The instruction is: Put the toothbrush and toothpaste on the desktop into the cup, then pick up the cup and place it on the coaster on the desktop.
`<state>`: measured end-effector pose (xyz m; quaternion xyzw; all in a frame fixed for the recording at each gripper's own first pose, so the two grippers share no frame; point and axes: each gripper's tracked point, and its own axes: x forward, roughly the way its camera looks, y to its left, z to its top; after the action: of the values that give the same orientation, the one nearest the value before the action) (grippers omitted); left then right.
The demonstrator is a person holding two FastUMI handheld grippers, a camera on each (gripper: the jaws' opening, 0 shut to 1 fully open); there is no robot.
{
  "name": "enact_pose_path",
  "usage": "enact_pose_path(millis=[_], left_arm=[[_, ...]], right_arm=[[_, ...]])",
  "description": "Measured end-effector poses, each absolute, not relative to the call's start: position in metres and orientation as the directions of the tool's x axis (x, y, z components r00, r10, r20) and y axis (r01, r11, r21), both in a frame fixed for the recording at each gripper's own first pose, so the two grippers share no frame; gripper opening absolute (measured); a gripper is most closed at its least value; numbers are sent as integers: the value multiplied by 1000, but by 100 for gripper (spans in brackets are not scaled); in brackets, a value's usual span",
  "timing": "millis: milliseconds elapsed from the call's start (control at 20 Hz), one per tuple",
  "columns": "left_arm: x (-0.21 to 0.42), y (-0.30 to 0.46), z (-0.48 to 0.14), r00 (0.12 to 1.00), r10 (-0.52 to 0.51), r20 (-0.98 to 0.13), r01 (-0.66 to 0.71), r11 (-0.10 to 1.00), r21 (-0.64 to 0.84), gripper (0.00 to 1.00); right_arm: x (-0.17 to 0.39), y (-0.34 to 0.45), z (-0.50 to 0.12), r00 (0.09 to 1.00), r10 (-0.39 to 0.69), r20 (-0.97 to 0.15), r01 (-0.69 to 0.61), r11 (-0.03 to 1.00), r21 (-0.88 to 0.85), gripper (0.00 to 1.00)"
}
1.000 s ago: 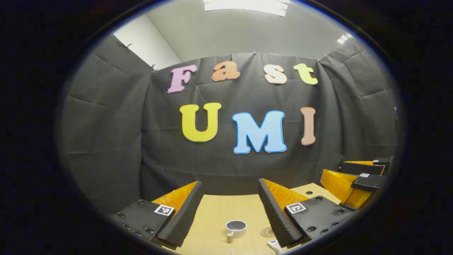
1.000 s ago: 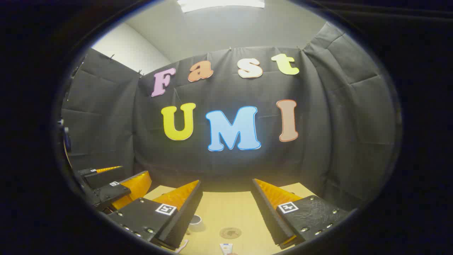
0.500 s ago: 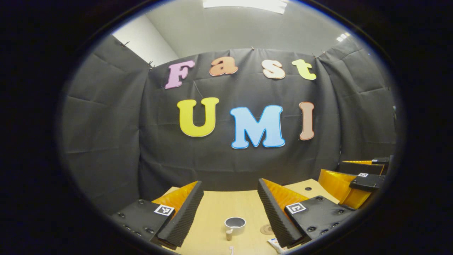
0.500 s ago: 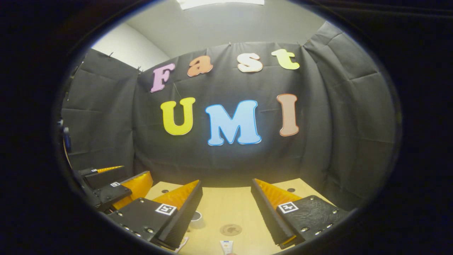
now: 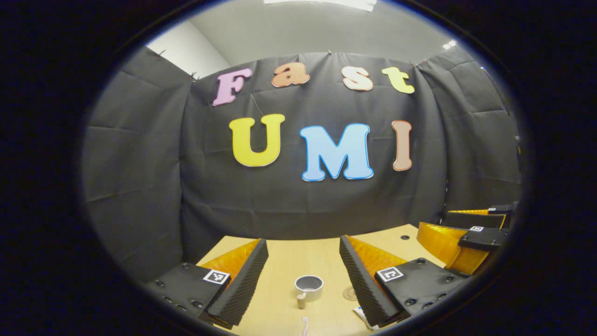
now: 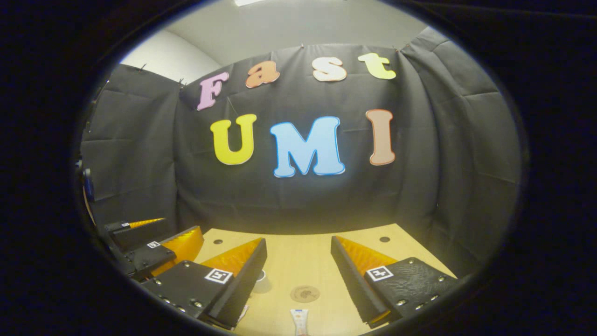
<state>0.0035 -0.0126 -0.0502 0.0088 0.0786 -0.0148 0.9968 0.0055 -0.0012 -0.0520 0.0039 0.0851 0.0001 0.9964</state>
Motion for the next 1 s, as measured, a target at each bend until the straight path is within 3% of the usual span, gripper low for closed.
enact_pose_path(millis=[450,550,600,850,1000], left_arm=[[-15,-15,-192,870,-56,-490,61,998,-6,100],[-23,-11,-224,832,-56,-551,58,998,-14,95],[-26,-10,-240,809,-55,-585,56,998,-16,99],[-50,2,-313,680,-38,-732,41,999,-14,100],[-69,7,-357,561,-26,-828,30,1000,-11,100]], right_arm=[[0,0,-165,859,20,-512,-12,1000,19,91],[-4,3,-192,810,27,-586,-17,1000,22,90],[-5,2,-207,784,30,-620,-19,1000,24,90],[-18,3,-269,653,33,-757,-24,999,23,90],[-28,2,-303,564,30,-825,-29,999,16,91]])
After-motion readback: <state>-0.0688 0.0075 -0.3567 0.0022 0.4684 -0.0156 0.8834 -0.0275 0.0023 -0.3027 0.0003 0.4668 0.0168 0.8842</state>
